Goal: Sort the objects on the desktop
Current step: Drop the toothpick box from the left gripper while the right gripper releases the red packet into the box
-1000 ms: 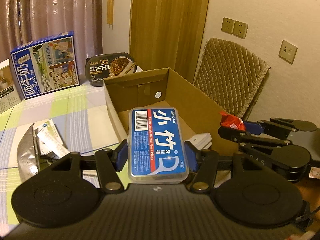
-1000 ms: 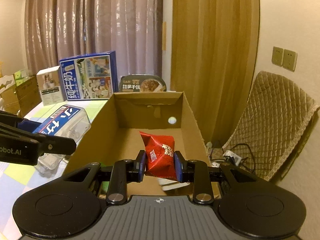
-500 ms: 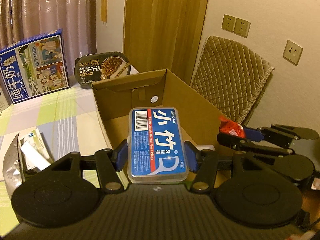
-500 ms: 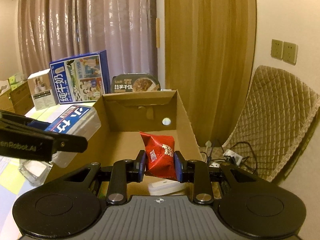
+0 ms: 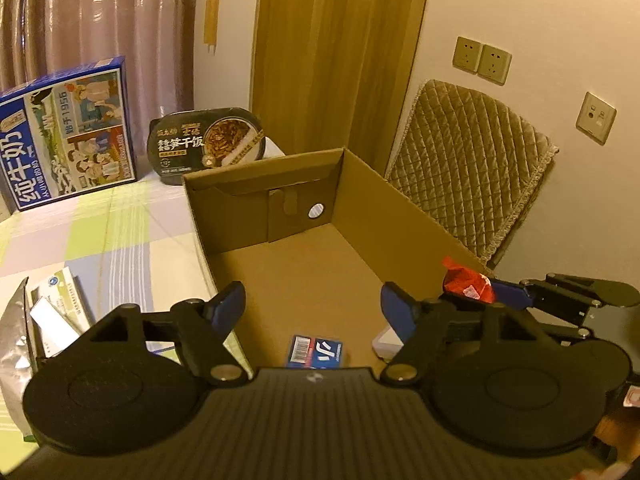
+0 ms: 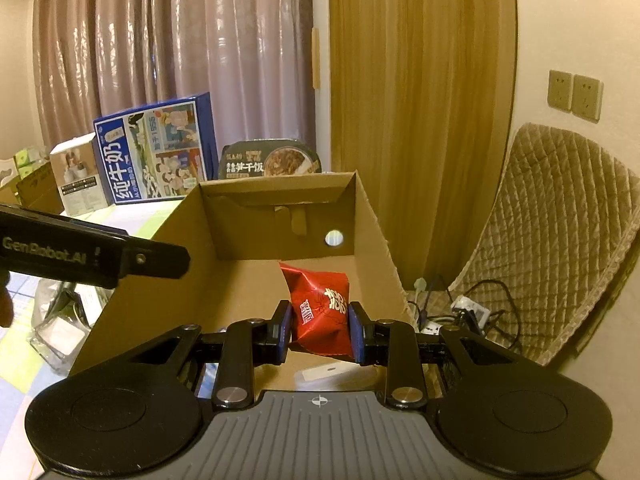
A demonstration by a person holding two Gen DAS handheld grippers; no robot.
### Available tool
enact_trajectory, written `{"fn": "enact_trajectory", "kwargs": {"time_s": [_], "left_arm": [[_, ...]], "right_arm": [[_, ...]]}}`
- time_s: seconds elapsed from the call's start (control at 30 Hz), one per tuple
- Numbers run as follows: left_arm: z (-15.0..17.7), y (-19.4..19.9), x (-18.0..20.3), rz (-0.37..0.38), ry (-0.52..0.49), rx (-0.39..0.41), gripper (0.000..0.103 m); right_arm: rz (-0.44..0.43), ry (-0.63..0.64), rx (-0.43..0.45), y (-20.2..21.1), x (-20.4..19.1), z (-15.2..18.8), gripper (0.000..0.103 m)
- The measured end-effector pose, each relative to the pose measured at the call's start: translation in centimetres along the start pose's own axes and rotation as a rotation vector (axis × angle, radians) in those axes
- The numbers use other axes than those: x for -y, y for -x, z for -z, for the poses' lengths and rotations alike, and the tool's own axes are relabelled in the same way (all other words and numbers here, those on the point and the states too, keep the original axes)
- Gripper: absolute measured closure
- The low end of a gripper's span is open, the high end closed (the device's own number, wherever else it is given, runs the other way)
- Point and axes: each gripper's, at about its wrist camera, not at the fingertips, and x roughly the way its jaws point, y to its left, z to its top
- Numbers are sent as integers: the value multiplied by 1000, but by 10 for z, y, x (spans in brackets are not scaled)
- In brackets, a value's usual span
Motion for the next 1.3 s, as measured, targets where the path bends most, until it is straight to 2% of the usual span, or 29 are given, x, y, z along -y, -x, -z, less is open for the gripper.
{"fn": "enact_trajectory", "kwargs": {"time_s": [0.4, 0.43, 0.47, 0.53, 0.83, 1.3], "left_arm": [[11, 21, -20, -47, 47, 5, 33], [12, 22, -20, -49, 48, 5, 33], [13, 24, -21, -51, 50, 5, 33], [15, 27, -23, -56, 57, 7, 33], [33, 58, -40, -108, 114, 18, 32], [71, 116, -48, -151, 153, 9, 28]], "right_arm": [[-40, -15, 20, 1, -8, -4, 76], [-44, -16, 17, 1, -9, -5, 71], [-42, -17, 20, 1, -9, -5, 56], [-35, -17, 38, 5, -8, -4, 45], [-5, -46, 47, 33, -6, 4, 43], [-30, -58, 9, 79, -40, 21, 32]]}}
